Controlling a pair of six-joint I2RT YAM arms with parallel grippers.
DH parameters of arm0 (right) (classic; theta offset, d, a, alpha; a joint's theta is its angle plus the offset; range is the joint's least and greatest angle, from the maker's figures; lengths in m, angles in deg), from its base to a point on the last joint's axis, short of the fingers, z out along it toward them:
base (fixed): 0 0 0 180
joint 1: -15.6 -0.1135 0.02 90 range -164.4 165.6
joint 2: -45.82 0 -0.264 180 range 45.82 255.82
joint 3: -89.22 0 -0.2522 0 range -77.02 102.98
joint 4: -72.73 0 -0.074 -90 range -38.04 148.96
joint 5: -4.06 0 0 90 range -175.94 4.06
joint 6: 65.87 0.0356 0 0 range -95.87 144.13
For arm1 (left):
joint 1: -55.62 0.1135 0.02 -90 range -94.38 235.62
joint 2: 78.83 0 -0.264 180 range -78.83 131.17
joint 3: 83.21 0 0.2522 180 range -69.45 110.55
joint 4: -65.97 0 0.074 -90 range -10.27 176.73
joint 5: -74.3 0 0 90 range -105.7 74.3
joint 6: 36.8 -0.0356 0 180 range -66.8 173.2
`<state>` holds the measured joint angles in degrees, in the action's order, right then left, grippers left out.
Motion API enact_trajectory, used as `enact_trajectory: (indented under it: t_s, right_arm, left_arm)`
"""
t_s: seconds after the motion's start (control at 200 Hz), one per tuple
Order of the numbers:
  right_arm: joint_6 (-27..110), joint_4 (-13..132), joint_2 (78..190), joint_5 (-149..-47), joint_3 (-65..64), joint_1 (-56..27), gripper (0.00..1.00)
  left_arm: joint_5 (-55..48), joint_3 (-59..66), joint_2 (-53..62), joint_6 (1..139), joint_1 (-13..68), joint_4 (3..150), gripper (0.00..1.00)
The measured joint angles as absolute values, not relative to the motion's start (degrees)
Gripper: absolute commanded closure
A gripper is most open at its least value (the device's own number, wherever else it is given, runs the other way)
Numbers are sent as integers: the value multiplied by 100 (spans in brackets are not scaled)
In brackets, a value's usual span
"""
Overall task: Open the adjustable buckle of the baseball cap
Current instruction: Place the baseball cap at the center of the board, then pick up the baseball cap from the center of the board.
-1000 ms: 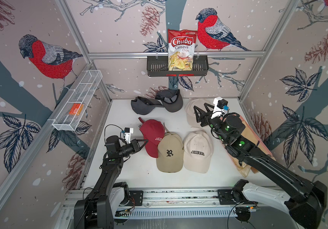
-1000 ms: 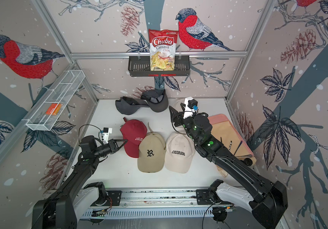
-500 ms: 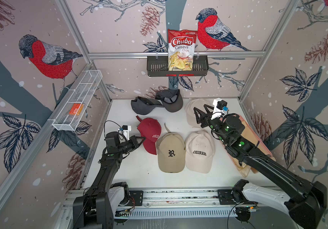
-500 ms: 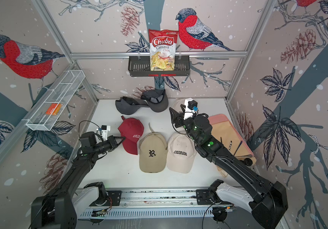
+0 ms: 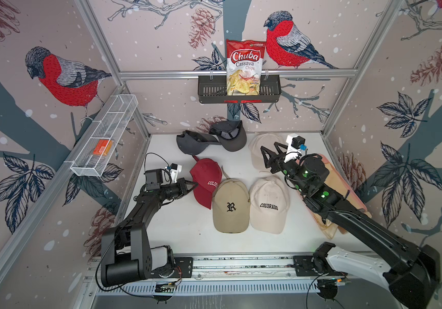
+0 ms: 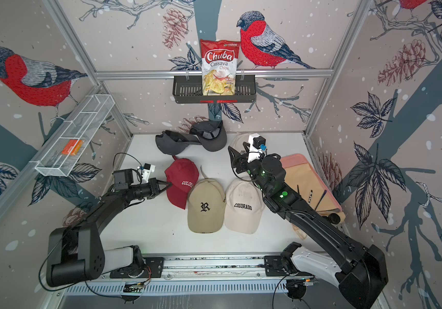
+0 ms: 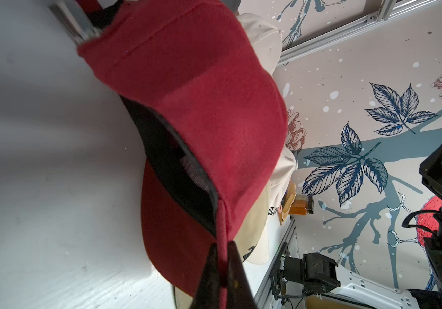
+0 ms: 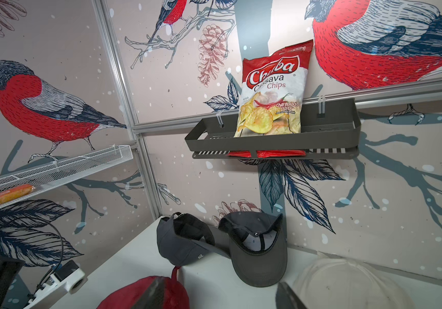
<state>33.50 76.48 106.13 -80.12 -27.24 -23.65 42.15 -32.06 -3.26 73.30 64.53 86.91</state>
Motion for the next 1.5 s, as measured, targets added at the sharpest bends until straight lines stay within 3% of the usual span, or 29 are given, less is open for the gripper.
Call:
enact_trajectory:
  t_s: [0.13,0.58,1.026,1.501]
  right_arm:
    - [3350,7648,10609,-8031,-2735,-2338,31]
    - [3354,7736,10838,-8230,-2746,-2190,31]
    - [3507,7749,11435,-8514,-2339,-2153,30]
    - [3630,7323,12255,-8595,-1642,-2223,29]
  left_arm:
    - [3778,-2784,-22,7024,6525,9140,85]
    - [1590,-1799,271,6222,6554,10722,51]
    - [528,-1407,-833,6526,6433,10276,41]
    - [-259,1244,2048,7072,5701,9129,41]
